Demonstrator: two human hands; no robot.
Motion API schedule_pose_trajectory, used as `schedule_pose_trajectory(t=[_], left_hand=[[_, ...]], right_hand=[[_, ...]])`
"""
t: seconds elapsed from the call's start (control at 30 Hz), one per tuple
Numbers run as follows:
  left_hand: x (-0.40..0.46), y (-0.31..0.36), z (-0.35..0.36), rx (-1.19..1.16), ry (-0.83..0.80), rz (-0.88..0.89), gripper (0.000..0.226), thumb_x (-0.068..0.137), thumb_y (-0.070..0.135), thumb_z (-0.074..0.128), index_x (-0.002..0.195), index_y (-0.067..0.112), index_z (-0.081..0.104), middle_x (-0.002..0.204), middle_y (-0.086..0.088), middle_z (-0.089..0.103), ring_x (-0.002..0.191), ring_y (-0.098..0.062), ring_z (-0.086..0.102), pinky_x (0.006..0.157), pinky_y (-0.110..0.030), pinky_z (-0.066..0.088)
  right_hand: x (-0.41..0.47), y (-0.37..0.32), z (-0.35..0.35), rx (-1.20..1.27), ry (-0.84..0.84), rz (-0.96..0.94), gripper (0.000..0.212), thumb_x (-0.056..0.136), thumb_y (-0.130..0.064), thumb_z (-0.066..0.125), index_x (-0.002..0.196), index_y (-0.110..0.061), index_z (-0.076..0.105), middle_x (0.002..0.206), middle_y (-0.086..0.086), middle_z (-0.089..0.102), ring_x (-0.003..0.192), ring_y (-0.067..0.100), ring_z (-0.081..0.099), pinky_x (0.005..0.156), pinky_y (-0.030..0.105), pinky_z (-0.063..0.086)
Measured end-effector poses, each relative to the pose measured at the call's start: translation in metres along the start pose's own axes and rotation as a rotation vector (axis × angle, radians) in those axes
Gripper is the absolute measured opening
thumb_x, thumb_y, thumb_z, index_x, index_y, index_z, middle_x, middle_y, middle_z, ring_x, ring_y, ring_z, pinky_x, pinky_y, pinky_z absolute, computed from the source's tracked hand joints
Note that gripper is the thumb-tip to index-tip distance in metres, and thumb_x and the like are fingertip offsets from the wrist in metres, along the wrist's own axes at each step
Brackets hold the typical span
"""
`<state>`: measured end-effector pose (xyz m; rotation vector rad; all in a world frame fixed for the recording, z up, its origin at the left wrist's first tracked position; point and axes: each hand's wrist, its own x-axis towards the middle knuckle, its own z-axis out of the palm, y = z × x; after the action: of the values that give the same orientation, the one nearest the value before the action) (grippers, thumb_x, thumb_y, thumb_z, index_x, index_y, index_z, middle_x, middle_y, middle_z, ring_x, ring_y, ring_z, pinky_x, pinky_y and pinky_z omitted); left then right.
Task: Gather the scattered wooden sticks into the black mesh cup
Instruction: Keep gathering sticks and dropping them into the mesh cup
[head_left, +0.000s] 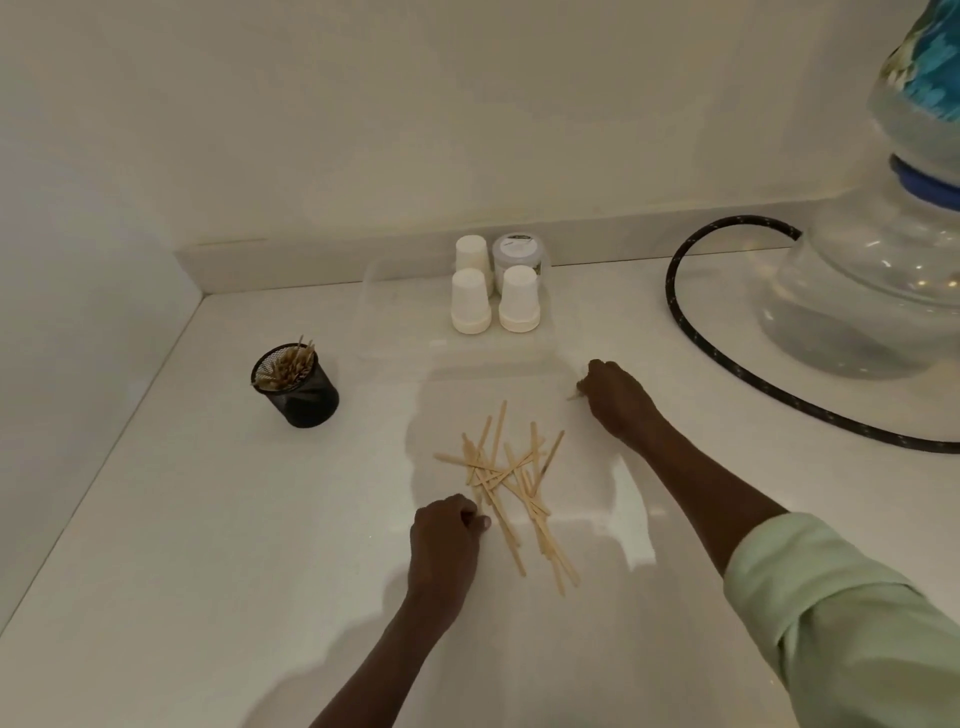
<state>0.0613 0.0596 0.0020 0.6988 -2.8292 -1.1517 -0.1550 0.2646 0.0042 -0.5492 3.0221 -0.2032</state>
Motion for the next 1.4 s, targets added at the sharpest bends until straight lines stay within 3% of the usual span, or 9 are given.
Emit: schedule_pose_trajectory(t=[0.13,0.2,0.3,0.47,0.57,0.77,0.9,1.13,1.4], left_hand=[[0.004,0.005,0.005,-0.1,0.032,-0.018,0.009,0.081,0.016,0.075,0.074,0.02,0.07,0.064,0.013,0.065,0.063,0.008,0.061,0.053,-0.004,0.042],[0.005,0.009,0.008,-0.108,0.037,-0.009,0.006,0.081,0.016,0.073,0.076,0.018,0.073,0.065,0.013,0.066,0.06,0.004,0.061,0.052,-0.006,0.041],[0.009,0.015,0.011,-0.125,0.014,0.05,0.011,0.085,0.011,0.066,0.083,0.014,0.076,0.075,0.006,0.072,0.067,-0.002,0.063,0.066,-0.014,0.048],[0.025,0.016,-0.002,-0.18,0.197,0.065,0.017,0.087,0.005,0.06,0.094,0.01,0.074,0.086,0.001,0.073,0.077,-0.007,0.062,0.065,0.004,0.036],[0.048,0.015,-0.016,-0.176,0.261,0.069,0.021,0.088,0.004,0.059,0.105,0.008,0.07,0.099,-0.004,0.072,0.091,-0.017,0.066,0.078,-0.011,0.046],[0.075,0.017,-0.009,0.123,-0.002,0.153,0.054,0.088,0.047,0.064,0.127,0.01,0.058,0.114,-0.014,0.063,0.11,-0.027,0.057,0.094,-0.034,0.044],[0.079,0.021,0.002,0.249,0.0,0.209,0.051,0.086,0.047,0.065,0.12,0.01,0.059,0.114,-0.016,0.058,0.108,-0.03,0.053,0.092,-0.034,0.042],[0.084,0.009,-0.001,0.207,0.01,0.322,0.027,0.09,0.027,0.063,0.109,0.009,0.071,0.104,-0.016,0.066,0.104,-0.029,0.056,0.089,-0.036,0.044],[0.077,-0.001,-0.004,0.194,0.011,0.402,0.024,0.093,0.012,0.055,0.11,0.011,0.071,0.104,-0.01,0.068,0.107,-0.026,0.056,0.092,-0.033,0.043]], right_hand=[[-0.034,-0.01,0.004,0.184,0.123,-0.02,0.029,0.097,-0.005,0.041,0.096,0.003,0.068,0.1,0.02,0.063,0.096,0.033,0.06,0.085,0.039,0.045],[-0.049,-0.026,0.004,0.222,0.183,0.008,0.027,0.091,-0.002,0.043,0.084,0.001,0.069,0.086,0.019,0.065,0.082,0.033,0.065,0.073,0.034,0.051],[-0.068,-0.057,0.006,0.336,-0.048,0.131,0.027,0.097,-0.017,0.046,0.095,0.001,0.066,0.095,0.021,0.063,0.092,0.036,0.063,0.079,0.038,0.052],[-0.091,-0.107,0.019,0.231,-0.149,0.202,0.091,0.075,-0.082,0.045,0.122,-0.006,0.054,0.127,0.014,0.044,0.119,0.032,0.045,0.091,0.045,0.048],[-0.103,-0.13,0.028,0.105,-0.175,0.201,0.114,0.06,-0.089,0.053,0.131,-0.001,0.043,0.13,0.014,0.038,0.12,0.031,0.04,0.09,0.043,0.046],[-0.11,-0.135,0.036,0.263,-0.032,0.154,0.053,0.082,-0.045,0.07,0.119,-0.009,0.056,0.123,0.01,0.045,0.112,0.027,0.045,0.079,0.035,0.05],[-0.113,-0.125,0.031,0.294,0.003,0.081,0.018,0.089,-0.024,0.063,0.101,-0.011,0.063,0.11,0.008,0.052,0.104,0.025,0.051,0.076,0.035,0.05],[-0.109,-0.105,0.019,0.108,-0.024,-0.107,0.021,0.098,-0.012,0.04,0.108,-0.004,0.056,0.116,0.013,0.054,0.105,0.028,0.054,0.084,0.037,0.042],[-0.085,-0.103,0.003,0.041,-0.167,-0.129,0.019,0.089,-0.008,0.053,0.104,0.002,0.057,0.113,0.021,0.057,0.101,0.033,0.059,0.077,0.037,0.044]])
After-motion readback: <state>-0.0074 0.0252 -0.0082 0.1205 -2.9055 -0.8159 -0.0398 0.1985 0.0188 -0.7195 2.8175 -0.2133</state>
